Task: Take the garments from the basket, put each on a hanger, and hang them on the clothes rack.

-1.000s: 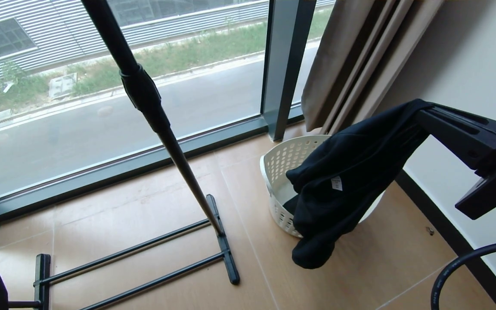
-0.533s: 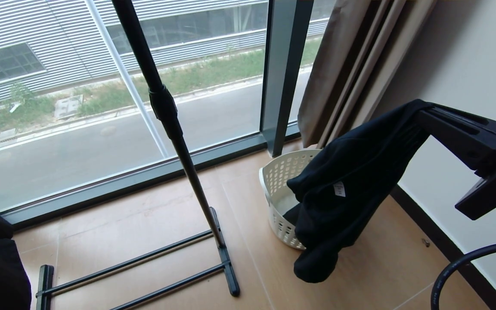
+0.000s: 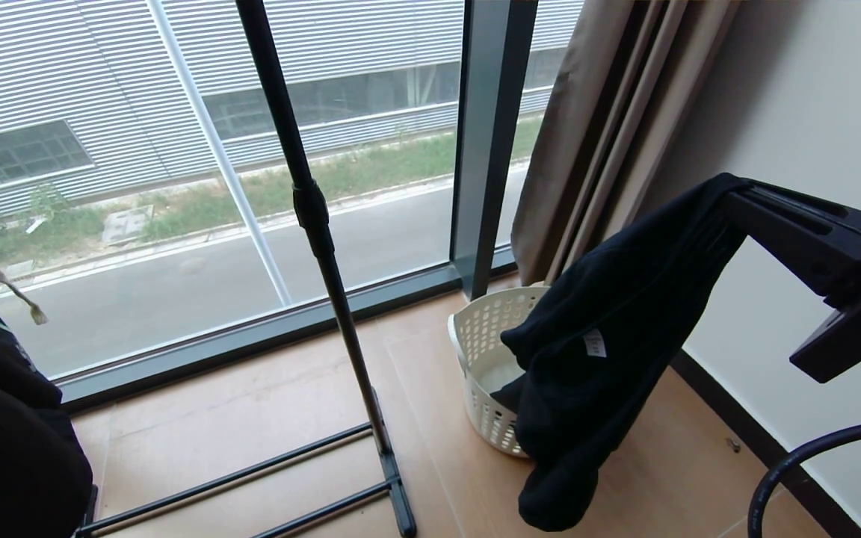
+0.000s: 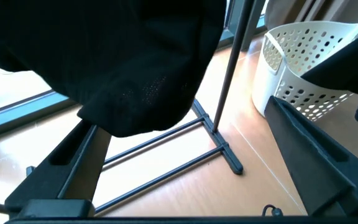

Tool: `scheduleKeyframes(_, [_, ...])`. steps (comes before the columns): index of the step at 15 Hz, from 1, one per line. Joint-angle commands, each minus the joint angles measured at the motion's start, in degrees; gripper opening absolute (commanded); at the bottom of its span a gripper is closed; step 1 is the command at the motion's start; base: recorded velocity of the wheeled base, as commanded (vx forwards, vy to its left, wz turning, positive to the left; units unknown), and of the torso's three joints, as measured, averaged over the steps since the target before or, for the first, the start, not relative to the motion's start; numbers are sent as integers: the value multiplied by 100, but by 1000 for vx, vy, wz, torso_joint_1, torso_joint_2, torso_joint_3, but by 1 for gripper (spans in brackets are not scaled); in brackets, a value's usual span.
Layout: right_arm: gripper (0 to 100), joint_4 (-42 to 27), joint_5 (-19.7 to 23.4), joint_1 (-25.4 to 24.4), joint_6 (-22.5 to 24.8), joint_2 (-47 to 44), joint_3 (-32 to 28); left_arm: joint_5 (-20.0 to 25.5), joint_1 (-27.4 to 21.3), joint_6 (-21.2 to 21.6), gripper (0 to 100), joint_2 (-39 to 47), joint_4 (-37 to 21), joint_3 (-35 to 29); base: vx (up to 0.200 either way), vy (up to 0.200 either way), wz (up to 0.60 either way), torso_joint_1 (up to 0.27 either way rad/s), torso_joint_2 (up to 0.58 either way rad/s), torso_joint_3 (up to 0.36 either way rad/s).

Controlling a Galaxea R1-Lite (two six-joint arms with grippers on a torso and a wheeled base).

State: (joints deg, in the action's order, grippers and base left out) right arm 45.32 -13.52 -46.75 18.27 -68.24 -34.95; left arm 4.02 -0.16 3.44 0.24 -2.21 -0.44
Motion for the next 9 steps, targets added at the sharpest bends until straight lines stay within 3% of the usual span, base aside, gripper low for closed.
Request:
scheduleKeyframes(1, [0, 3, -2, -9, 1, -22, -3, 2, -2, -1, 100, 2, 1, 0, 0, 0, 0, 7, 2, 198])
scheduleKeyframes(9, [0, 3, -2, -1, 1, -22, 6, 2, -2, -1, 100, 2, 1, 0, 0, 0, 0, 4, 2, 203])
